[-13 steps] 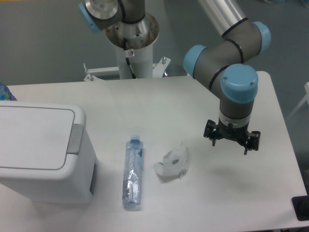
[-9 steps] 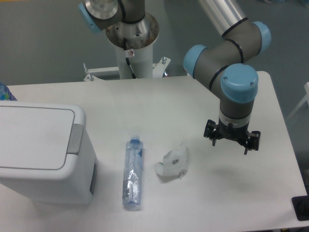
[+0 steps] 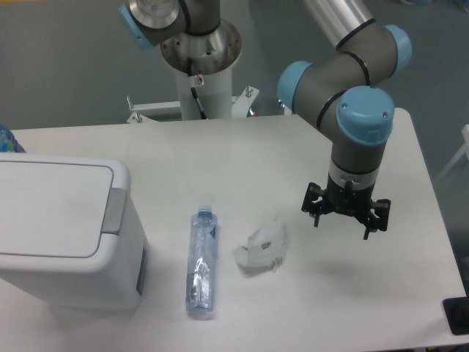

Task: Open the trash can
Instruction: 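Move the open gripper across the table toward the white trash can, then lower the gripper to the edge of the trash can lid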

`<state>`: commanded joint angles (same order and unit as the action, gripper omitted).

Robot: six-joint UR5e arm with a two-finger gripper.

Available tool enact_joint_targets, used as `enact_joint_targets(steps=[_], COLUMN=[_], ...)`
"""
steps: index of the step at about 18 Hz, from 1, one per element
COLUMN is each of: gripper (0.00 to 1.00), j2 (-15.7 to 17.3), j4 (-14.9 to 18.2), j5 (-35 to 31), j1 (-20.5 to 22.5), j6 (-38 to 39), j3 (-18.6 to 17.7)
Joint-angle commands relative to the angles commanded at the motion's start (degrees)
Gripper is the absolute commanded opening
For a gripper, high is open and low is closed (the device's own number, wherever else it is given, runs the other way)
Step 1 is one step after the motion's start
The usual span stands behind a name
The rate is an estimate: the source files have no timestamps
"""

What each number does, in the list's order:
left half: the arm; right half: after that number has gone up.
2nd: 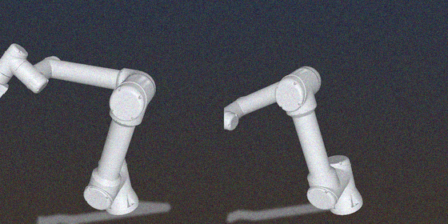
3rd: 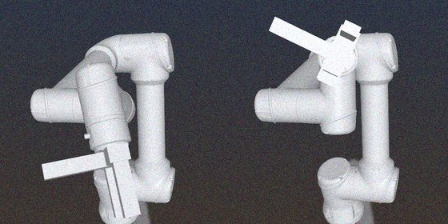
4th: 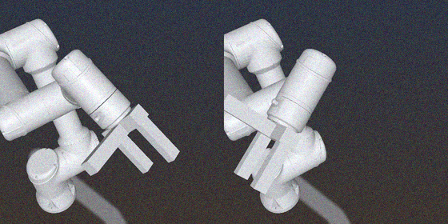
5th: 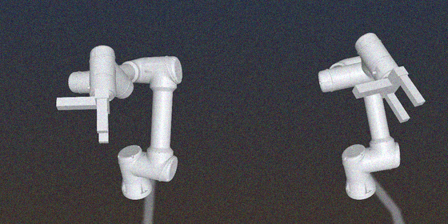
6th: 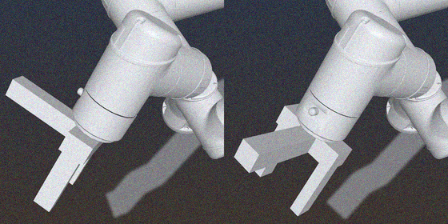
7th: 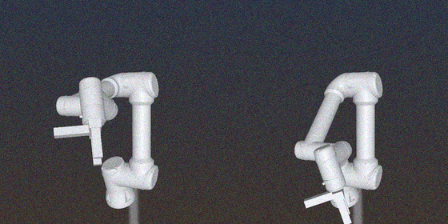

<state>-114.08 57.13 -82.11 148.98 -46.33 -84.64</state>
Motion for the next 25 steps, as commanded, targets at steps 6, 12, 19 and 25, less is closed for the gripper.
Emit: enact_joint_targets(steps=[6, 12, 19, 25], gripper=[1.0, 1.0, 1.0, 1.0], j2=[3.51, 6.93, 11.16, 12.04], j4=[-0.18, -0.27, -0.36, -0.36], j5=[8.53, 19.35, 24.98, 25.51], j1=[-1.93, -3.6, -9.13, -13.09], j6=[9.66, 17.24, 20.05, 22.51], j3=[0.09, 0.35, 0.53, -0.17])
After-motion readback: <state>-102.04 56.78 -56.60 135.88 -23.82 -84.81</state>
